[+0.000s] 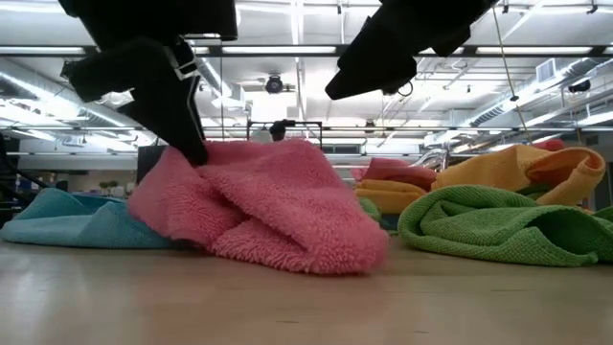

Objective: Fold microfiber towels
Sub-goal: Fold the pink microfiber cloth

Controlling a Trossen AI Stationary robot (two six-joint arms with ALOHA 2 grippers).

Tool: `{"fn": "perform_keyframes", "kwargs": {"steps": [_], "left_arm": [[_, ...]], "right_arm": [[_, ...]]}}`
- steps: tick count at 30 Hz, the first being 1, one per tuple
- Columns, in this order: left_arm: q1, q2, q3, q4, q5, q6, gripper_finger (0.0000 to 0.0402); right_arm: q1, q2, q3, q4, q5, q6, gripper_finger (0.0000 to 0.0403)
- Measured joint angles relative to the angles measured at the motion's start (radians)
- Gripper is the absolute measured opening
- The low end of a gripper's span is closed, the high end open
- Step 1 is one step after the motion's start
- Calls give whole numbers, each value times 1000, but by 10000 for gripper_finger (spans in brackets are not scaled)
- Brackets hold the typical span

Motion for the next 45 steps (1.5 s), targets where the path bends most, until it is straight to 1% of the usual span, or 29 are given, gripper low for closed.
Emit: {"fn": "perform_keyframes", "kwargs": {"steps": [1,2,3,5,7,11,13,17,19,21,25,29,34,36,39,43,45], "left_arm": [[-6,0,6,3,1,11,39],[-12,0,12,5,1,26,20],[-18,0,17,1,0,31,15],[-33,0,32,-23,-4,45,17],[-56,0,58,-54,-31,66,20],[-114,0,102,-73,-96,209,9],[-148,0,122,-73,-168,296,10],[-201,0,149,-59,-362,479,16],[-216,0,149,-31,-436,560,12],[-222,0,149,-5,-471,618,8],[-220,0,149,66,-480,722,14],[-220,0,149,181,-509,890,16],[-217,0,149,324,-525,1064,7],[-212,0,149,376,-559,1113,12],[-208,0,149,451,-620,1185,25],[-208,0,149,527,-675,1282,19],[-209,0,149,526,-691,1285,10]], "right_arm": [[0,0,0,-1,0,-6,202],[0,0,0,-3,0,-11,202],[-1,0,0,-10,0,-17,202],[-1,-11,0,-38,0,-23,202],[-1,-29,0,-50,0,-25,202],[-1,-79,0,-60,0,-35,202],[1,-106,0,-58,0,-39,202],[6,-128,1,-28,-3,-70,202],[14,-125,1,-14,-4,-84,202],[18,-119,1,2,1,-104,202],[24,-118,1,45,26,-156,202],[22,-118,1,108,26,-217,202],[14,-117,1,120,25,-279,202],[9,-117,1,117,22,-293,202],[6,-117,1,118,-22,-290,202],[2,-117,1,116,-157,-254,202],[4,-117,1,113,-225,-230,202]]}}
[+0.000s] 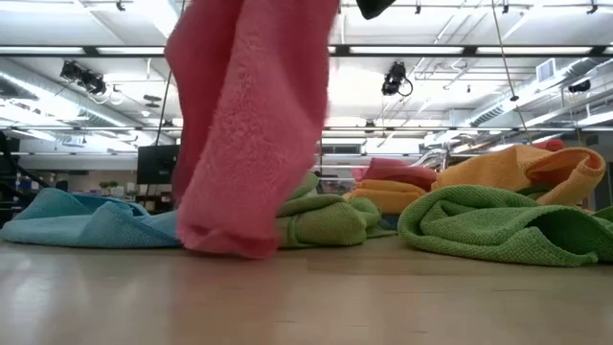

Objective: Fold microfiber towels
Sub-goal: Fold the pink microfiber cloth

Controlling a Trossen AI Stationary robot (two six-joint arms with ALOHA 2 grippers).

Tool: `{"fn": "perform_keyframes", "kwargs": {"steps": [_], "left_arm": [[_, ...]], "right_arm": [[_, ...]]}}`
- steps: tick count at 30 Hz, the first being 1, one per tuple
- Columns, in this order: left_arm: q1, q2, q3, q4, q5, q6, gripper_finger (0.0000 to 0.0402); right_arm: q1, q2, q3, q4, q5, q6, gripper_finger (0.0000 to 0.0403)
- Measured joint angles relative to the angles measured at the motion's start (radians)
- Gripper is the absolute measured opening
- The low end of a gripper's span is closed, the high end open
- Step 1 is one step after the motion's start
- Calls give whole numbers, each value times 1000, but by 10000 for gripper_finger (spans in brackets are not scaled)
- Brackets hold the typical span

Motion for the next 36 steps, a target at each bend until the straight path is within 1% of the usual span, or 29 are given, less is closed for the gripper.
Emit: {"fn": "perform_keyframes", "kwargs": {"steps": [3,8,10,15,17,20,24,31,33,36], "left_arm": [[1,0,0,1,-20,-1,7],[17,0,0,55,-24,-6,25],[26,0,0,65,-25,-6,26],[34,0,0,102,-27,-24,9],[34,0,0,105,-27,-27,8],[33,0,0,103,-26,-27,18],[33,0,0,103,-26,-27,29],[33,0,0,131,-26,-27,8],[32,0,0,145,-25,-25,11],[33,0,0,148,-26,-3,27]], "right_arm": [[14,0,0,0,-53,25,202],[23,0,0,0,-58,38,202],[21,0,0,0,-33,49,202],[12,0,0,-28,63,61,202],[12,0,0,-34,84,65,202],[12,0,0,-42,103,64,202],[12,0,0,-64,159,57,202],[-2,0,0,-74,165,64,202],[-3,0,0,-80,165,64,202],[-5,0,-1,-98,165,73,202]]}}
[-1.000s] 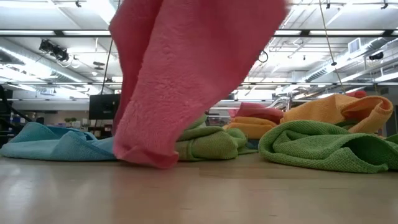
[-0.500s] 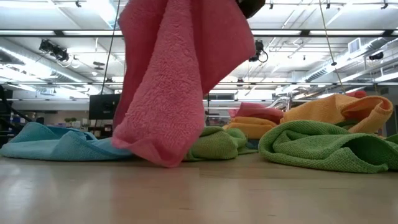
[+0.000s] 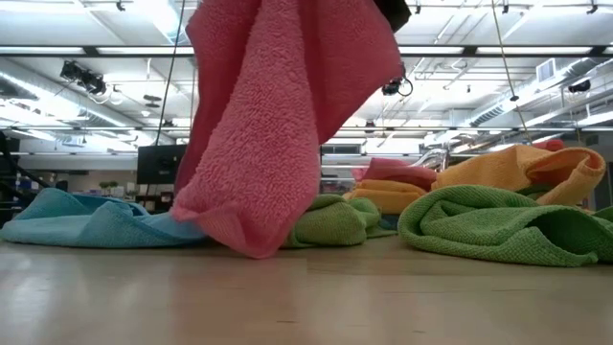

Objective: Fold microfiber towels
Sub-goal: Fold the pink microfiber cloth

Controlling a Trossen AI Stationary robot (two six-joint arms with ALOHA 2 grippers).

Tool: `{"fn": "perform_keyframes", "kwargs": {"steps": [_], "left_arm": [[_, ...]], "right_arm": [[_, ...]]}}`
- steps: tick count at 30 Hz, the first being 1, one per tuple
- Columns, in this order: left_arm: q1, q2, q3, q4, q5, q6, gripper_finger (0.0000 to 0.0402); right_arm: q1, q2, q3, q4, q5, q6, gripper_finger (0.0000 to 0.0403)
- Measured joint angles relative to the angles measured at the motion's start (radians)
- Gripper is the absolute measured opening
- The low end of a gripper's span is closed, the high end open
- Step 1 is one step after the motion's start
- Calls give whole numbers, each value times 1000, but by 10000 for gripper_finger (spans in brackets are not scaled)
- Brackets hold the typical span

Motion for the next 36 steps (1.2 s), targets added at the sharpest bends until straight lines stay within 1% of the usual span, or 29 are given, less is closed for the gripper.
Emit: {"fn": "perform_keyframes", "kwargs": {"steps": [3,8,11,15,18,21,24,27,32,34,36], "left_arm": [[0,0,0,0,-1,1,31],[-1,0,0,13,-1,1,11],[-2,0,0,26,-1,6,8],[-6,0,0,46,-3,21,27],[-8,0,0,57,-12,33,34],[-13,0,0,59,-14,36,27],[-13,0,0,58,-16,37,14],[-14,0,0,58,-16,36,10],[-14,0,0,57,-16,27,31],[-15,0,0,54,-16,0,39],[-20,0,0,37,-16,-49,43]], "right_arm": [[-1,0,0,-13,0,11,202],[0,25,-1,-19,0,21,202],[0,44,-1,-42,12,21,202],[-7,68,-1,-58,18,26,201],[-6,73,-1,-78,27,28,190],[-6,73,-1,-82,30,29,166],[-7,73,-1,-88,30,28,131],[-7,73,-1,-93,30,28,92],[-6,73,-1,-95,30,22,31],[-5,71,-1,-109,30,23,14],[0,64,-1,-143,31,40,7]]}}
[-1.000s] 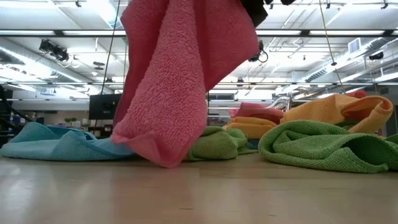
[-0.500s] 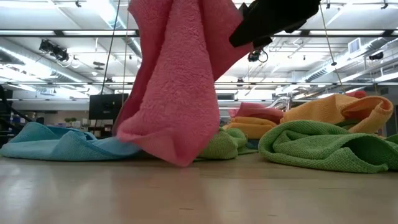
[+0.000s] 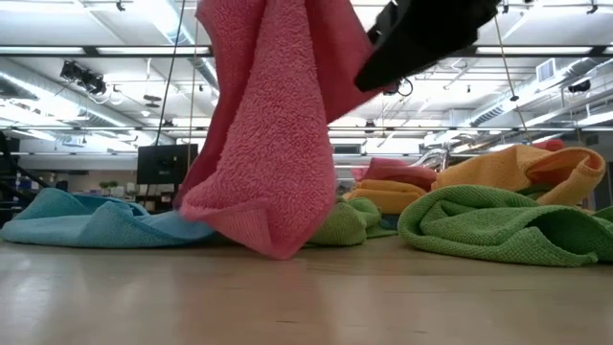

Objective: Fold microfiber towels
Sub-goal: Fold the pink microfiber cloth

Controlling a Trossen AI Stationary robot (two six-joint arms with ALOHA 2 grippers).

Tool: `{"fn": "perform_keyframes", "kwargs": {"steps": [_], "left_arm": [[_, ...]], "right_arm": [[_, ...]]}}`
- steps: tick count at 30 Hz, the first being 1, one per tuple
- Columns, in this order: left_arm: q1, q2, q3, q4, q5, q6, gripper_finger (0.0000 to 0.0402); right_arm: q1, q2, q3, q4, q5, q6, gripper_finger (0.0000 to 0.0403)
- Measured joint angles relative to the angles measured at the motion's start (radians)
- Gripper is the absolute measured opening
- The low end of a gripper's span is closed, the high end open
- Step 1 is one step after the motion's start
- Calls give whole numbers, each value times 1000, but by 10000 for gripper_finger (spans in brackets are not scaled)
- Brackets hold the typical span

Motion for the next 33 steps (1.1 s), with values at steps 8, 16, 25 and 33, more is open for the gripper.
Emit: {"fn": "perform_keyframes", "kwargs": {"steps": [8,16,25,33], "left_arm": [[-18,0,0,-295,318,-464,43],[30,0,-11,-415,664,-837,54],[44,0,-88,-403,837,-1038,103],[44,0,-194,-277,839,-1104,167]], "right_arm": [[13,-21,0,-166,-8,139,5],[7,-21,0,-245,-53,259,6],[8,-21,0,-428,-80,368,7],[10,-21,0,-529,-80,430,7]]}}
